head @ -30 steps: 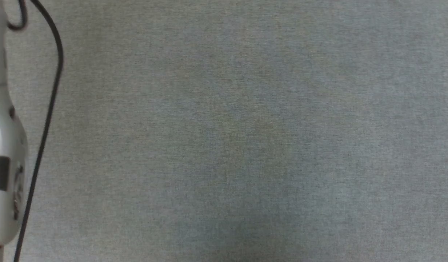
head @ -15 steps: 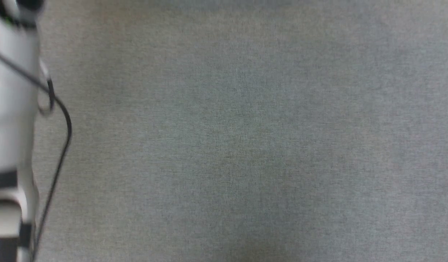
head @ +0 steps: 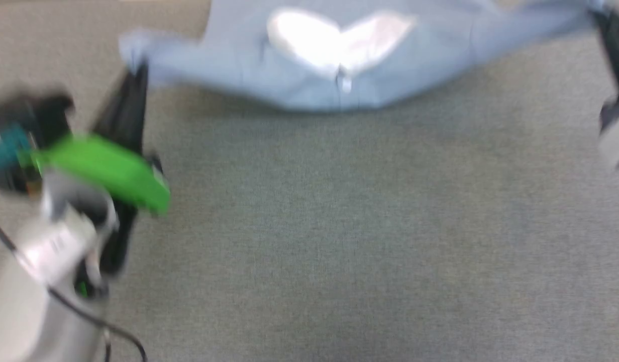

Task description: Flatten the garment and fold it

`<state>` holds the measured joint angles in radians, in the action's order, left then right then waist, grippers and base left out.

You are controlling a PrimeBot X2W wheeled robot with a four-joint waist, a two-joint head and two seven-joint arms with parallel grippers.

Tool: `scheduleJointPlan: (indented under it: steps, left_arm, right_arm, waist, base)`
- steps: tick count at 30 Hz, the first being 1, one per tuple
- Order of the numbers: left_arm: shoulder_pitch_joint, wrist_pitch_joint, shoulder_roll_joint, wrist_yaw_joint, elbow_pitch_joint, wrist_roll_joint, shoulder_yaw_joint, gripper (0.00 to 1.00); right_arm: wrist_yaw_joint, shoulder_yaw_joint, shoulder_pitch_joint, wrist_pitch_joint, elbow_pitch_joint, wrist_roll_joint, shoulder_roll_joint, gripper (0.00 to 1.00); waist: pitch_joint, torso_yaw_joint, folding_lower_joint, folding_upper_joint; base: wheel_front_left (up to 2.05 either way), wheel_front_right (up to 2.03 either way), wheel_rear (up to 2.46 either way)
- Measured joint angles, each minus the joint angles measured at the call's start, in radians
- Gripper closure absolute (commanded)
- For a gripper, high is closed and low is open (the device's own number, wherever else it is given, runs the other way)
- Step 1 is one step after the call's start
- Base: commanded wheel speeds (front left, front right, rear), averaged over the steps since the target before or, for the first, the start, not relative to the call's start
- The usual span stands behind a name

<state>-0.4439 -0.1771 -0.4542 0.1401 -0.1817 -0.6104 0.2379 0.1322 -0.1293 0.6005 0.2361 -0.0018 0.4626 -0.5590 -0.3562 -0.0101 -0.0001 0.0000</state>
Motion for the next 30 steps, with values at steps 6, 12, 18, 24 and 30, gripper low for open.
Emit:
scheduleJointPlan:
  steps: [6, 12, 18, 24, 30]
  left_arm:
    - [0.247, 0.019, -0.004, 0.036, -0.055, -0.014, 0.026, 1.0]
    - [0.423, -0.016, -0.042, 0.036, -0.033, 0.006, 0.094, 1.0]
    - [0.547, -0.045, -0.054, 0.023, -0.001, 0.002, 0.144, 1.0]
    - [0.636, -0.076, -0.086, 0.025, 0.025, -0.003, 0.165, 1.0]
    - [0.738, -0.138, -0.105, 0.038, 0.032, -0.057, 0.178, 1.0]
  right_arm:
    - [0.0, 0.08, -0.24, 0.051, -0.103, -0.011, 0.083, 1.0]
    - [0.0, 0.159, -0.486, 0.1, -0.145, -0.015, 0.171, 1.0]
    - [0.0, 0.183, -0.708, 0.15, -0.168, 0.005, 0.229, 1.0]
    - [0.0, 0.195, -0.886, 0.212, -0.169, 0.061, 0.234, 1.0]
    - [0.0, 0.218, -1.036, 0.294, -0.151, 0.092, 0.231, 1.0]
  waist:
    - [0.068, 0.01, 0.0, 0.0]
    - [0.125, 0.019, 0.0, 0.0]
    - [0.175, 0.019, 0.0, 0.0]
    - [0.225, 0.016, 0.0, 0.0]
    - [0.264, 0.013, 0.0, 0.0]
  base:
    - [0.0, 0.0, 0.0]
    - [0.0, 0.0, 0.0]
    - [0.0, 0.0, 0.0]
    - [0.0, 0.0, 0.0]
    - [0.0, 0.0, 0.0]
